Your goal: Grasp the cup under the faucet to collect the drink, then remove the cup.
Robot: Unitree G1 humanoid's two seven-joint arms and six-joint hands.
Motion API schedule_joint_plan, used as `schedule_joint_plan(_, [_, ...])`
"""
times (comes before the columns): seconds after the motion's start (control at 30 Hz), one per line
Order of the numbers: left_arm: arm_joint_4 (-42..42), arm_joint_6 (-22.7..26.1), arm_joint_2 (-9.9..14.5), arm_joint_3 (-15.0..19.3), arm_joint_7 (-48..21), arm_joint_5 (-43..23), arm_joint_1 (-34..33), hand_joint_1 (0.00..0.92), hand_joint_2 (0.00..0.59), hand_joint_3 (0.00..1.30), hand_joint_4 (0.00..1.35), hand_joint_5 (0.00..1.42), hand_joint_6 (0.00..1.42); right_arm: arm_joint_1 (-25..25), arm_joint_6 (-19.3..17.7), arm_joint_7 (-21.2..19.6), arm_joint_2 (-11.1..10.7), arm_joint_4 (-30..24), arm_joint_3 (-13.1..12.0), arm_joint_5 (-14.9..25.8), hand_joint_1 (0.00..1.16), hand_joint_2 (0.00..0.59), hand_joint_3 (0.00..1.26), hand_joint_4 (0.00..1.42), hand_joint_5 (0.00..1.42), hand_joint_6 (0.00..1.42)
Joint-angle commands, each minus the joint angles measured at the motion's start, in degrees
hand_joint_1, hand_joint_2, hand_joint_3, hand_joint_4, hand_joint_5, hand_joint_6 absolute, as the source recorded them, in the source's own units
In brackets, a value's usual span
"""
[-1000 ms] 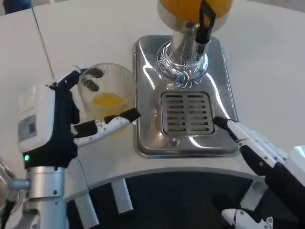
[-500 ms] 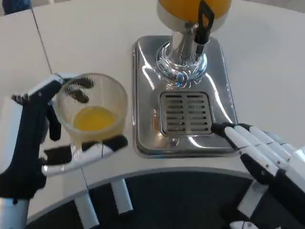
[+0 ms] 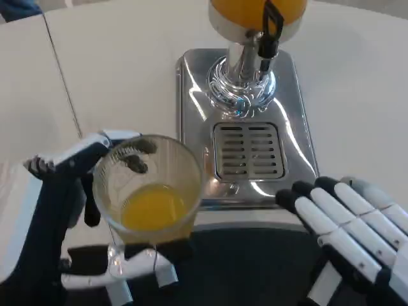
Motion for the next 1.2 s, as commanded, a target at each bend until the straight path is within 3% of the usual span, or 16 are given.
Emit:
schedule_joint_plan(0.03, [-2.3, -5.37, -1.36, 0.87, -0.34, 0.37, 2.17, 0.787, 0.0, 1.1, 1.13, 1.26, 1.42, 2.85, -6.75, -2.32, 1.76, 2.08, -1.66, -0.69, 0.26, 0.509, 0.0, 0.0, 0.0, 0.0])
schedule_joint_plan(0.13, [-2.55, -6.78, -2.25, 1.04, -1.04, 0.47, 3.82, 0.787, 0.0, 1.1, 1.13, 1.26, 1.42, 3.98, -10.57, -3.44, 3.27, 3.62, -2.27, -1.29, 0.18, 0.546, 0.0, 0.0, 0.0, 0.0])
schedule_joint_plan(0.23, [-2.99, -8.73, -2.69, 1.64, -1.51, 1.13, 4.94, 0.787, 0.0, 1.1, 1.13, 1.26, 1.42, 5.12, -13.09, -3.89, 4.53, 4.86, -2.12, -1.72, 0.17, 0.547, 0.0, 0.0, 0.0, 0.0])
schedule_joint_plan(0.47, [-2.8, -11.36, -3.61, 2.04, -2.19, 2.02, 6.01, 0.787, 0.0, 1.1, 1.13, 1.26, 1.42, 5.72, -15.01, -3.65, 6.49, 5.45, -0.52, -3.17, 0.13, 0.551, 0.0, 0.0, 0.0, 0.0])
schedule_joint_plan(0.73, [-1.58, -12.93, -4.67, 2.53, -2.22, 2.12, 6.38, 0.787, 0.0, 1.1, 1.13, 1.26, 1.42, 4.31, -11.88, -2.07, 6.26, 2.65, 0.47, -3.61, 0.12, 0.55, 0.0, 0.0, 0.0, 0.0])
schedule_joint_plan(1.0, [-1.38, -12.7, -5.45, 1.98, -2.95, 1.82, 6.06, 0.787, 0.0, 1.1, 1.13, 1.26, 1.42, 5.86, -10.39, -2.12, 9.23, 0.99, 2.47, -5.4, 0.11, 0.55, 0.0, 0.0, 0.0, 0.0])
schedule_joint_plan(1.2, [-1.36, -12.59, -6.01, 1.86, -3.44, 1.9, 5.95, 0.783, 0.0, 1.1, 1.13, 1.26, 1.42, 5.27, -9.14, -2.15, 9.72, 0.8, 3.77, -6.53, 0.1, 0.55, 0.0, 0.0, 0.0, 0.0])
